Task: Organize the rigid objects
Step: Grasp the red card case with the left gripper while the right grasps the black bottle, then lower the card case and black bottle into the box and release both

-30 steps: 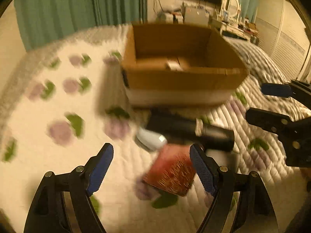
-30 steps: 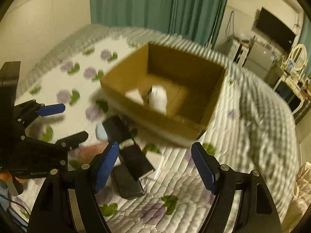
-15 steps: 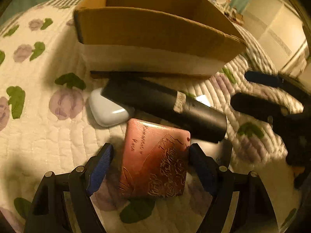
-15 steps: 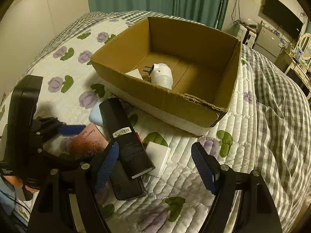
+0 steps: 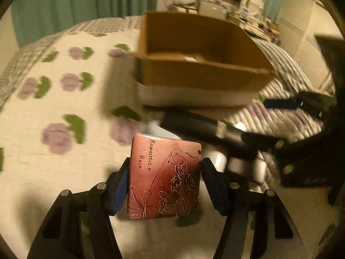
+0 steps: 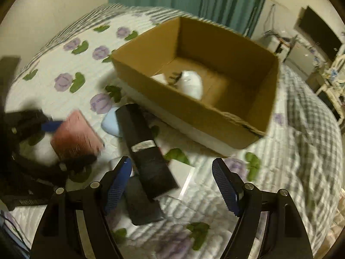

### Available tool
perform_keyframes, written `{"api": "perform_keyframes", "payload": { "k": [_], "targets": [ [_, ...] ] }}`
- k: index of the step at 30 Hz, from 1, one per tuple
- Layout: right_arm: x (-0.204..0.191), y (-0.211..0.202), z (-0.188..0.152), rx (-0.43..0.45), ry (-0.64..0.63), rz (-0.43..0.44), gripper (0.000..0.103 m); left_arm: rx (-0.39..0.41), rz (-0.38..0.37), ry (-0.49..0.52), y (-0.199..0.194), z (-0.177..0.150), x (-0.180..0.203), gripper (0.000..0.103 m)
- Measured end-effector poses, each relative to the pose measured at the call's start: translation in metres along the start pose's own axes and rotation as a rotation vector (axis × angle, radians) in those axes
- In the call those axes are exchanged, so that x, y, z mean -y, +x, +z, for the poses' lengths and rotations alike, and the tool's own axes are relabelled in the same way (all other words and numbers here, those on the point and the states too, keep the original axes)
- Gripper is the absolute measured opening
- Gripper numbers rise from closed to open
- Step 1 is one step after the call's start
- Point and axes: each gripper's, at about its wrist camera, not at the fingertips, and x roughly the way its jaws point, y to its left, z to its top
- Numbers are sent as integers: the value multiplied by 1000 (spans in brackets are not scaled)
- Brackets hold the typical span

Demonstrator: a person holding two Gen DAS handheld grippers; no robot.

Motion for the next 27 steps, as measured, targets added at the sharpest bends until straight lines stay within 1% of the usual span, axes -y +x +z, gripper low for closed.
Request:
{"api": "perform_keyframes", "payload": {
  "k": [1,3,6,8,9,10,11,14,16,17,20,23,25,27],
  "targets": [
    [-4,9,4,-25,-13,22,77,6,11,-14,-2,2,-7,64],
    [-9,21,10,-43,-21,49,77,18,39,-31,-5,5,-16,64],
    [-16,46,19,-85,-27,64,77,20,49,-53,-2,5,-25,64],
    [-19,57,20,-105,-38,62,69,16,54,-57,1,4,-30,64],
    [-22,63,20,-120,-45,76,59,14,54,-57,1,4,-32,64],
    [-23,65,19,-128,-48,85,52,10,52,-56,2,4,-34,64],
    [-25,64,18,-125,-56,73,51,9,49,-58,3,4,-35,64],
    [-30,54,16,-102,-74,49,47,9,41,-60,1,5,-33,64],
    [-32,43,14,-76,-73,33,40,9,31,-60,-2,5,-32,64],
    [-33,37,13,-67,-70,23,39,14,24,-62,-6,5,-32,64],
    [-38,22,8,-68,-59,12,38,35,17,-55,-19,6,-29,64],
    [-46,7,-1,-59,-72,-29,38,55,11,-54,-32,5,-27,64],
    [-49,-6,-7,-39,-53,-35,38,74,14,-49,-42,4,-24,64],
    [-44,-23,-12,-8,-42,-41,38,92,12,-42,-52,4,-20,64]
  ]
}}
